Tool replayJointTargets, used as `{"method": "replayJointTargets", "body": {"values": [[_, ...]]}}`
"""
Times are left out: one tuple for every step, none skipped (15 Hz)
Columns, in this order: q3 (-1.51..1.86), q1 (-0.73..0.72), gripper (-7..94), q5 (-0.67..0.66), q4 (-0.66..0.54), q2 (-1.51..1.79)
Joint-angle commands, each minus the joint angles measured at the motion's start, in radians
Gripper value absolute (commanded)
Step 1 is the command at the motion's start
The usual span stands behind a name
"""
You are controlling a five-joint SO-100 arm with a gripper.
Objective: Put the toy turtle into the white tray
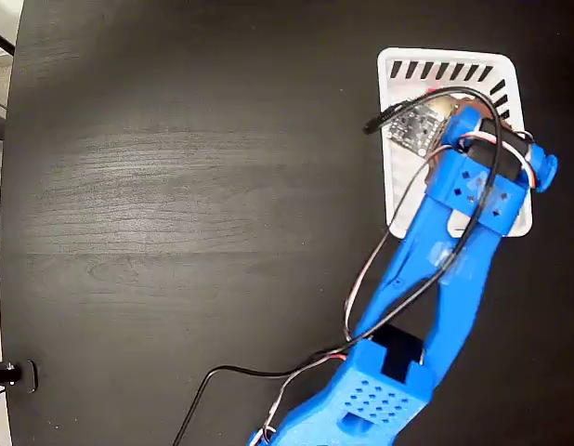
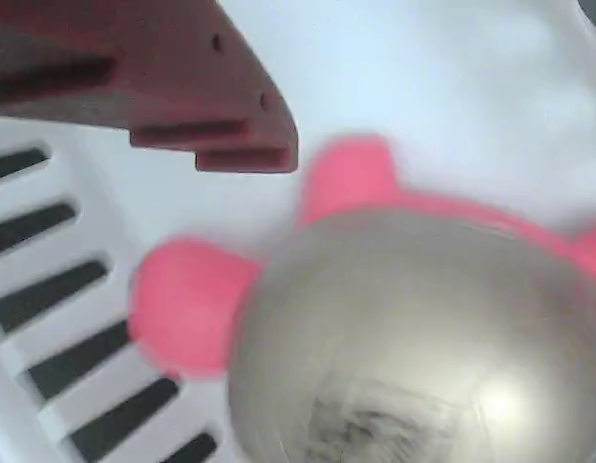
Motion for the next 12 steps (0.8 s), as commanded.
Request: {"method": "replayJointTargets", "body": {"values": [[-0.005, 0.017, 55, 0.006, 0.003, 0.077], [0.005, 0.017, 55, 0.017, -0.003, 0.114], [0.038, 0.017, 55, 0.031, -0.015, 0.181], [0.071, 0.009, 49, 0.051, -0.031, 0.265], [0.117, -0.003, 43, 0.074, -0.060, 0.364], [0.181, -0.026, 34, 0.087, -0.098, 0.471], [0.242, -0.055, 27, 0.107, -0.135, 0.561], [0.308, -0.089, 20, 0.126, -0.173, 0.644], [0.416, -0.126, 16, 0.141, -0.241, 0.738], [0.566, -0.169, 11, 0.152, -0.342, 0.851], [0.730, -0.210, 8, 0.152, -0.448, 0.962], [0.879, -0.253, 4, 0.155, -0.537, 1.065]]}}
